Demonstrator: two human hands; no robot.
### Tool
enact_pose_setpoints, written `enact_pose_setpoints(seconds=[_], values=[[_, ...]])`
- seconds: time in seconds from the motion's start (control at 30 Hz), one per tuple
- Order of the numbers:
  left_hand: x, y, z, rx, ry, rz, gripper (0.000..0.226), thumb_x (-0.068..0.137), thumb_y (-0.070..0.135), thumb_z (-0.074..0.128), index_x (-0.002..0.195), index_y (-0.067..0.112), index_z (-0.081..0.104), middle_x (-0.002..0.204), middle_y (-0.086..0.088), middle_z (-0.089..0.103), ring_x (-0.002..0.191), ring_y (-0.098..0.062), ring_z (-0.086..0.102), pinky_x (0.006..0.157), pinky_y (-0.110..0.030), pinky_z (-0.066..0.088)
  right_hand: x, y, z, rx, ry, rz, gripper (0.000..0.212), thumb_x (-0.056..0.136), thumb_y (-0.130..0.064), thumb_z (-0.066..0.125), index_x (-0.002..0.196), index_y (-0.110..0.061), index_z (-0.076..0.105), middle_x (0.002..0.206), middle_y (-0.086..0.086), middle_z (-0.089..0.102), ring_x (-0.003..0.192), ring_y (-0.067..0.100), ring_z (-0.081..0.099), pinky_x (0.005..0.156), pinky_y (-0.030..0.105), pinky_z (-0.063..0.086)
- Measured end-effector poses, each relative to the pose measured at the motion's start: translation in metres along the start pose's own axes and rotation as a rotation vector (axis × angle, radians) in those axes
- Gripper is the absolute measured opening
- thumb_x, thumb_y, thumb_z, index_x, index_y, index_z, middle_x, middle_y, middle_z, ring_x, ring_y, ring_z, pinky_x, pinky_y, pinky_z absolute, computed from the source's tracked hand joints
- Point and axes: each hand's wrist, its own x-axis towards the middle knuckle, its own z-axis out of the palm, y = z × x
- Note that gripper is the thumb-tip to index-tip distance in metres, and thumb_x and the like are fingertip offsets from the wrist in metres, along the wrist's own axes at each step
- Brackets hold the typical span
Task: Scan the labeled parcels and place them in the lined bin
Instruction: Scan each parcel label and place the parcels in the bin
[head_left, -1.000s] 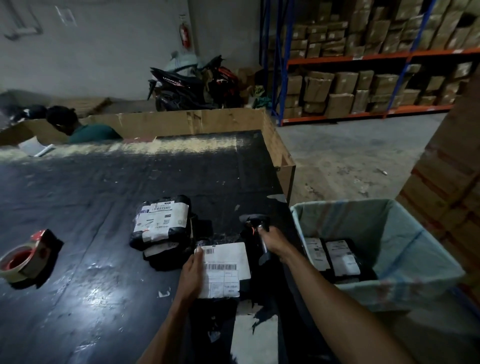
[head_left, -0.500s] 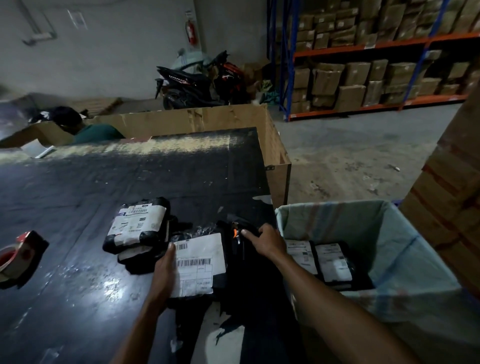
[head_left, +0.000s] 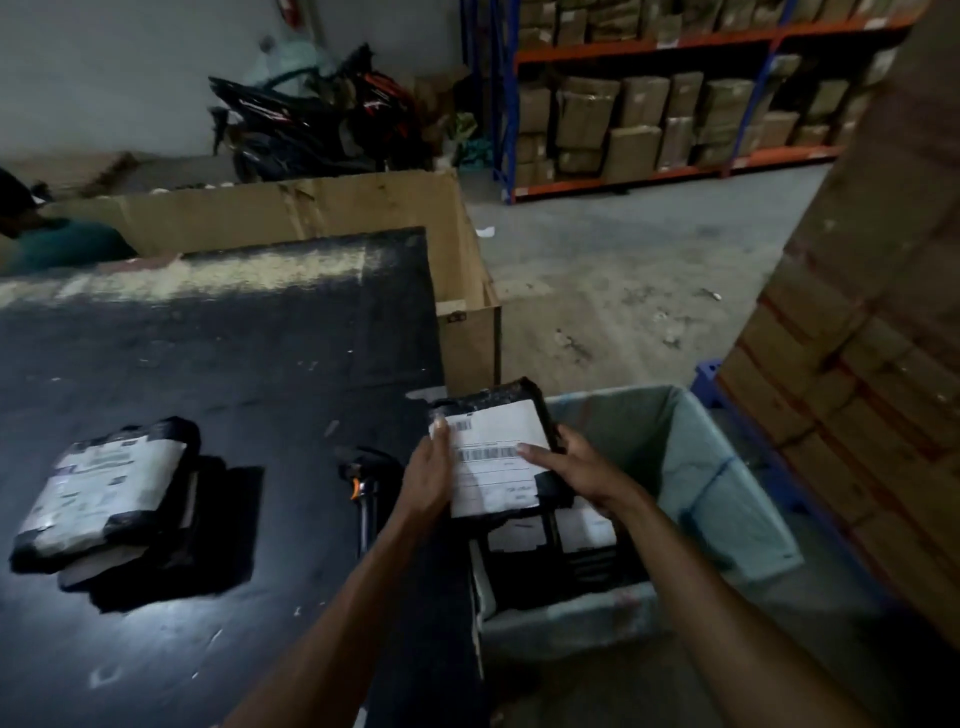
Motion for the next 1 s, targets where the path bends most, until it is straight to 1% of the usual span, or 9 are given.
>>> enact_pose_setpoints(seconds=[0.07,0.17,0.27,0.43,0.47,0.53,0.63,0.77,1.0], values=[[0.009,-0.013,0.021,0.264,-0.018,0.139,0.051,0.104,0.054,0.032,0.128,0.019,0.06,0.125,-0.007,0.067,0.119,-0.024,0.061,0.096,-0.029,0.043,0.005,0.021,-0.034,0.002,0.092,0.053,0.075,0.072,-0.04,0.088,0.134,-0.009,0.057,0.12,0.005,0.074,0.107,0.02,0.072,0.098,0.04,0.056],[0.019,-0.048,0.038,0.765,-0.074,0.237,0.074,0.098,0.056,0.021,0.154,0.009,0.032,0.16,-0.016,0.033,0.149,-0.033,0.028,0.119,-0.046,0.027,0.012,0.059,-0.078,-0.007,0.181,0.147,0.049,0.085,-0.015,0.078,0.13,-0.005,0.059,0.118,0.01,0.073,0.096,0.017,0.072,0.08,0.026,0.058],[0.019,-0.085,0.039,1.035,-0.036,0.358,0.071,0.102,0.047,0.021,0.158,0.004,0.019,0.166,-0.015,0.012,0.155,-0.031,0.011,0.124,-0.051,0.017,0.022,0.086,-0.103,-0.001,0.226,0.235,0.047,0.086,-0.009,0.077,0.129,-0.008,0.058,0.121,0.013,0.071,0.097,0.022,0.071,0.083,0.033,0.057],[0.018,-0.083,0.047,1.085,0.028,0.34,0.061,0.107,0.038,0.024,0.16,0.008,0.012,0.168,-0.009,0.005,0.156,-0.022,0.004,0.126,-0.046,0.012,0.038,0.115,-0.107,-0.026,0.213,0.348,0.053,0.09,-0.008,0.073,0.137,-0.013,0.051,0.129,0.014,0.065,0.104,0.026,0.065,0.091,0.037,0.051],[0.019,-0.083,0.046,1.094,0.034,0.329,0.061,0.108,0.037,0.024,0.16,0.008,0.012,0.168,-0.008,0.005,0.156,-0.021,0.003,0.126,-0.045,0.012,0.044,0.122,-0.107,-0.039,0.211,0.372,0.062,0.087,-0.019,0.078,0.141,-0.013,0.049,0.133,0.013,0.063,0.109,0.027,0.064,0.095,0.039,0.052],[0.019,-0.084,0.047,1.096,0.037,0.325,0.061,0.108,0.037,0.024,0.16,0.008,0.012,0.168,-0.008,0.005,0.156,-0.02,0.002,0.126,-0.045,0.012,0.06,0.155,-0.115,-0.164,0.209,0.429,0.108,0.065,-0.057,0.087,0.152,-0.017,0.038,0.146,0.011,0.054,0.127,0.029,0.057,0.107,0.046,0.047],[0.018,-0.083,0.048,1.109,0.037,0.317,0.061,0.108,0.038,0.022,0.16,0.009,0.01,0.169,-0.007,0.003,0.156,-0.018,-0.001,0.127,-0.044,0.01,0.085,0.212,-0.113,-0.344,0.235,0.501,0.147,0.042,-0.086,0.075,0.16,-0.024,0.012,0.165,0.012,0.022,0.147,0.037,0.03,0.118,0.053,0.031],[0.017,-0.08,0.048,1.093,0.036,0.297,0.06,0.108,0.04,0.019,0.16,0.011,0.008,0.169,-0.004,-0.001,0.156,-0.016,-0.003,0.127,-0.041,0.006,0.066,0.159,-0.077,-0.556,0.297,0.546,0.122,0.071,-0.069,0.075,0.161,-0.031,0.002,0.167,0.02,-0.001,0.149,0.047,0.019,0.117,0.061,0.026],[0.02,-0.083,0.042,1.079,-0.026,0.295,0.061,0.108,0.039,0.02,0.16,0.011,0.006,0.168,-0.004,-0.004,0.155,-0.017,-0.006,0.127,-0.041,0.004,0.058,0.146,-0.078,-0.559,0.238,0.491,0.1,0.089,-0.059,0.064,0.161,-0.03,0.002,0.167,0.018,0.011,0.151,0.04,0.02,0.12,0.051,0.026]])
